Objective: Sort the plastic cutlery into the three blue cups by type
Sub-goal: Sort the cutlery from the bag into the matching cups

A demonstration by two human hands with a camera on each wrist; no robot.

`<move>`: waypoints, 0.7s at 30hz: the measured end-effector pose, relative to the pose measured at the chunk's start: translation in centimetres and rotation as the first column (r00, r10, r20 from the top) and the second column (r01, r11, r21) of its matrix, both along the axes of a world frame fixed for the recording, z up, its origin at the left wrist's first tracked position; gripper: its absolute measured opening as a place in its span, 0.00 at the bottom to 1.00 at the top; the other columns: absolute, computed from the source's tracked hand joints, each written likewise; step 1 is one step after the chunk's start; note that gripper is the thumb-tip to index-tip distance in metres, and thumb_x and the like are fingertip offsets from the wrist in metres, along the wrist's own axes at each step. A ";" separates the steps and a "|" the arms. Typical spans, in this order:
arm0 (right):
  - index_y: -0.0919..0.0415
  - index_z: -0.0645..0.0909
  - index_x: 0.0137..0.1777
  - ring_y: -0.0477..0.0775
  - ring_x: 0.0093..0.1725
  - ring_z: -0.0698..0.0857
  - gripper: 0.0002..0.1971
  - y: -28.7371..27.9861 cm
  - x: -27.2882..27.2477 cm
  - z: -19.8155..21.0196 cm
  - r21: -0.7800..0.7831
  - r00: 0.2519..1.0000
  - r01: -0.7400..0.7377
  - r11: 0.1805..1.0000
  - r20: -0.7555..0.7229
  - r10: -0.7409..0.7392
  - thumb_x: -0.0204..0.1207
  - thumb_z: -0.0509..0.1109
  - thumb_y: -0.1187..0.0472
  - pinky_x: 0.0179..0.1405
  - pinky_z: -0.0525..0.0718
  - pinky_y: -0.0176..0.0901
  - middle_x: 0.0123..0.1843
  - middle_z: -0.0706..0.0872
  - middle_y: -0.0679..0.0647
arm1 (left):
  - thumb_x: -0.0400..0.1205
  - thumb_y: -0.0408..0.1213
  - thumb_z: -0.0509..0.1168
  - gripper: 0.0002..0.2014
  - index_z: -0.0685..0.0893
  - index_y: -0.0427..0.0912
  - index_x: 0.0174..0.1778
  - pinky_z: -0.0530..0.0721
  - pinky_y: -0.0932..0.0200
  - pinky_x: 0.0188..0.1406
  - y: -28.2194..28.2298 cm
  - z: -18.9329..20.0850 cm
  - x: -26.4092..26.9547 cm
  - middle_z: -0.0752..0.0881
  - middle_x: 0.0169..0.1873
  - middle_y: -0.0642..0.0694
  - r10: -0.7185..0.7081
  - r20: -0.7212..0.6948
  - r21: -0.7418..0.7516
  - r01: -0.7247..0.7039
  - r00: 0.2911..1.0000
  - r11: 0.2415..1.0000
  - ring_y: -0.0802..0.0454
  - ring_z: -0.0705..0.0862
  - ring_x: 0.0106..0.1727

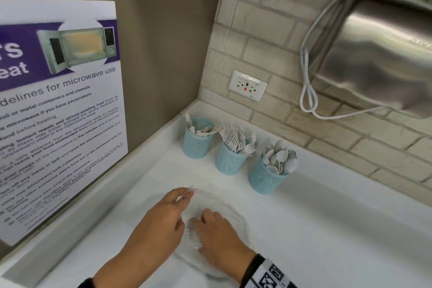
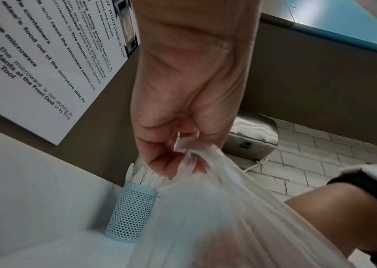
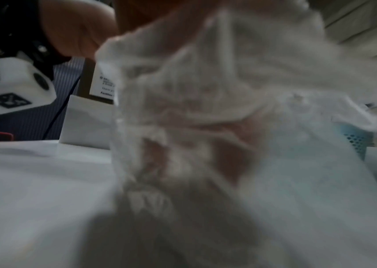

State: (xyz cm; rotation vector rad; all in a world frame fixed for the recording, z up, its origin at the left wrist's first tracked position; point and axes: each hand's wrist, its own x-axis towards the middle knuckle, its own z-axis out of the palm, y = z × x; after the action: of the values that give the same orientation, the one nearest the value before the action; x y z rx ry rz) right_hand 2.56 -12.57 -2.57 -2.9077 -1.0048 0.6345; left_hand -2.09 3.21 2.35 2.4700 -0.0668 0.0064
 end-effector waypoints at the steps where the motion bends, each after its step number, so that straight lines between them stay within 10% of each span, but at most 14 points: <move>1: 0.57 0.69 0.73 0.64 0.65 0.72 0.24 0.0 0.1 -0.1 0.008 1.000 0.010 1.000 0.018 -0.010 0.78 0.67 0.58 0.63 0.72 0.54 0.66 0.71 0.62 | 0.80 0.27 0.56 0.32 0.64 0.55 0.80 0.56 0.83 0.62 0.0 -0.1 0.0 0.60 0.79 0.63 -0.003 -0.005 0.001 0.003 1.000 1.000 0.65 0.68 0.75; 8: 0.62 0.77 0.58 0.64 0.56 0.79 0.09 -0.4 0.5 0.2 0.080 0.996 0.006 0.997 0.090 -0.013 0.80 0.60 0.65 0.51 0.76 0.55 0.57 0.79 0.61 | 0.81 0.29 0.55 0.31 0.61 0.54 0.81 0.64 0.74 0.70 -0.2 0.0 -0.1 0.58 0.80 0.61 -0.008 -0.010 0.013 0.008 1.000 1.000 0.62 0.68 0.76; 17: 0.59 0.75 0.62 0.65 0.53 0.81 0.14 -0.9 0.5 0.6 0.126 0.989 0.050 0.991 0.132 -0.066 0.79 0.60 0.71 0.40 0.70 0.47 0.57 0.77 0.59 | 0.82 0.29 0.54 0.32 0.58 0.55 0.82 0.65 0.75 0.68 0.0 -0.5 -0.1 0.57 0.80 0.62 -0.026 -0.016 0.010 0.027 1.000 1.000 0.64 0.68 0.75; 21: 0.54 0.78 0.60 0.59 0.56 0.81 0.12 -1.6 0.7 3.1 0.285 0.984 0.081 0.955 0.130 -0.123 0.80 0.60 0.65 0.51 0.77 0.49 0.56 0.79 0.55 | 0.82 0.31 0.55 0.32 0.58 0.57 0.81 0.66 0.75 0.67 0.3 -0.8 -0.2 0.58 0.79 0.63 -0.009 -0.007 -0.001 0.009 1.000 1.000 0.63 0.69 0.75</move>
State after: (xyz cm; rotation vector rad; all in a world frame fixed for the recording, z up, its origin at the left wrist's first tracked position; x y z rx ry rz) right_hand 3.27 -14.15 0.49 -2.7629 -0.8661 0.2521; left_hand -2.25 3.50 1.59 2.4682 -0.0745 -0.0058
